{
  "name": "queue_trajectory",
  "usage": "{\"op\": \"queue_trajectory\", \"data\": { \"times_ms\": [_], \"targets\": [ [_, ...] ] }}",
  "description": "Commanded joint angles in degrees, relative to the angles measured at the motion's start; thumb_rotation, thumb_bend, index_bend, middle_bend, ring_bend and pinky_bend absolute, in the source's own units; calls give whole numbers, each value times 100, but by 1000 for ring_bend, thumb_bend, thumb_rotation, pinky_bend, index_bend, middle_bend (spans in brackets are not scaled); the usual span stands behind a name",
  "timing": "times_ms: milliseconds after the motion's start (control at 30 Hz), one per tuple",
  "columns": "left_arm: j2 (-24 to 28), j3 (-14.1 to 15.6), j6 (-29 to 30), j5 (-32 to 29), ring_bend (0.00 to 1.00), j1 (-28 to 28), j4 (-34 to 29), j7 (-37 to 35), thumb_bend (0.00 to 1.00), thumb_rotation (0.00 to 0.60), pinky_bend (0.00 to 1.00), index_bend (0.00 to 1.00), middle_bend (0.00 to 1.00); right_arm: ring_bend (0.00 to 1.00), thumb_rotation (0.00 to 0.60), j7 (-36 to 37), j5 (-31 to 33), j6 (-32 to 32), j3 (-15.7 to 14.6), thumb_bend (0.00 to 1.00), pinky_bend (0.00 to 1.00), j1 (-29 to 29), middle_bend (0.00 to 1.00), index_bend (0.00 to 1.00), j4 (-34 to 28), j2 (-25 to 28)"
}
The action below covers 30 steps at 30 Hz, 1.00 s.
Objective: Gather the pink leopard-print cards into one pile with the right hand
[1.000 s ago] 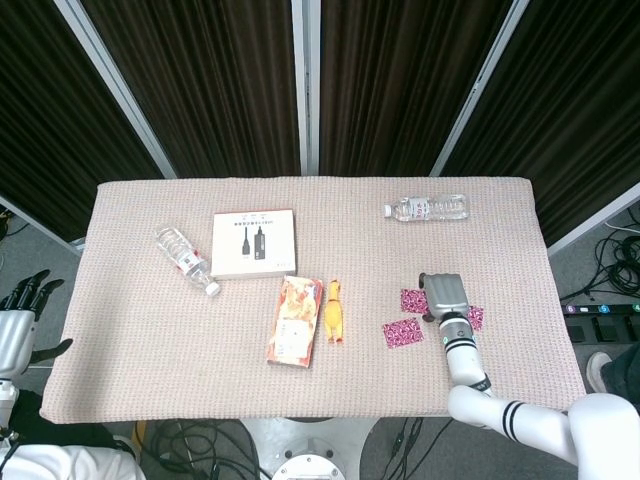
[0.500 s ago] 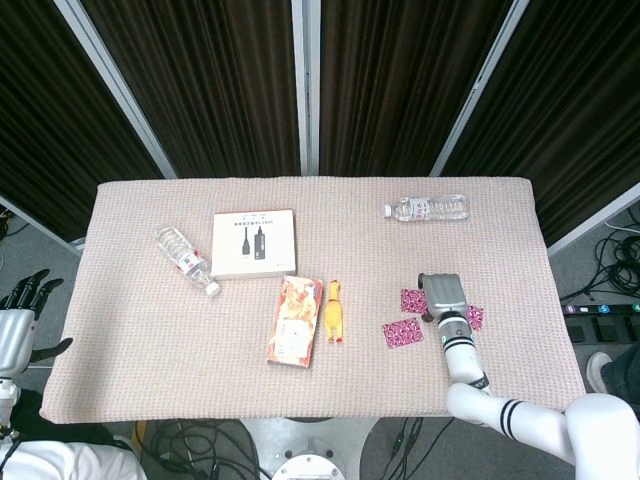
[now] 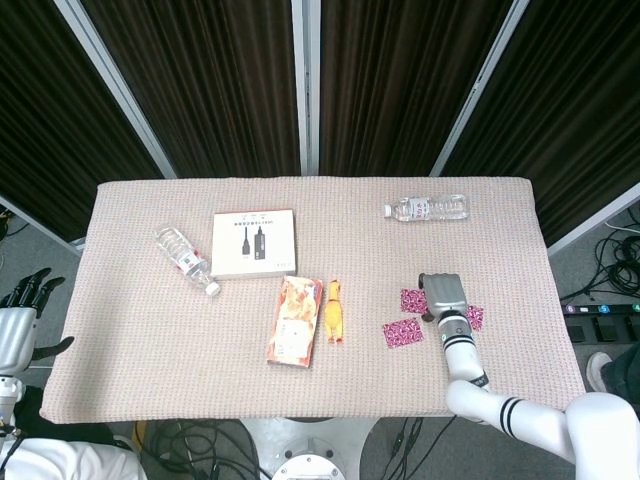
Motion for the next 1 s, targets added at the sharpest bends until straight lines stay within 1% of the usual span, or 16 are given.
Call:
{"op": "queue_trajectory", "data": {
  "times_ms": [33,300,467,567,800,1000],
  "targets": [
    [2,-5,-12,-10,133,-8,-9,16,0,600,302,217,185,1000,600,-28,54,-24,11,0,1000,13,1000,364,-3,3],
    [9,-9,-19,-28,133,-10,-15,24,0,600,303,217,185,1000,600,-120,192,-87,-7,0,1000,49,1000,372,-9,15],
    [4,-7,-22,-37,133,-5,-1,7,0,600,303,217,185,1000,600,-116,198,-71,-9,0,1000,59,1000,427,-7,8],
    [4,-7,-15,-33,133,-3,7,-12,0,600,302,217,185,1000,600,-107,198,-66,-12,0,1000,61,1000,443,-10,5],
    [5,-12,-13,-37,133,-3,7,-26,0,600,303,217,185,1000,600,-102,210,-54,-17,0,1000,66,1000,447,-16,-3],
    [21,-15,6,-30,133,4,6,-52,0,600,302,217,185,1000,600,-12,111,57,70,1,1000,76,1000,448,-171,93]
  ]
}}
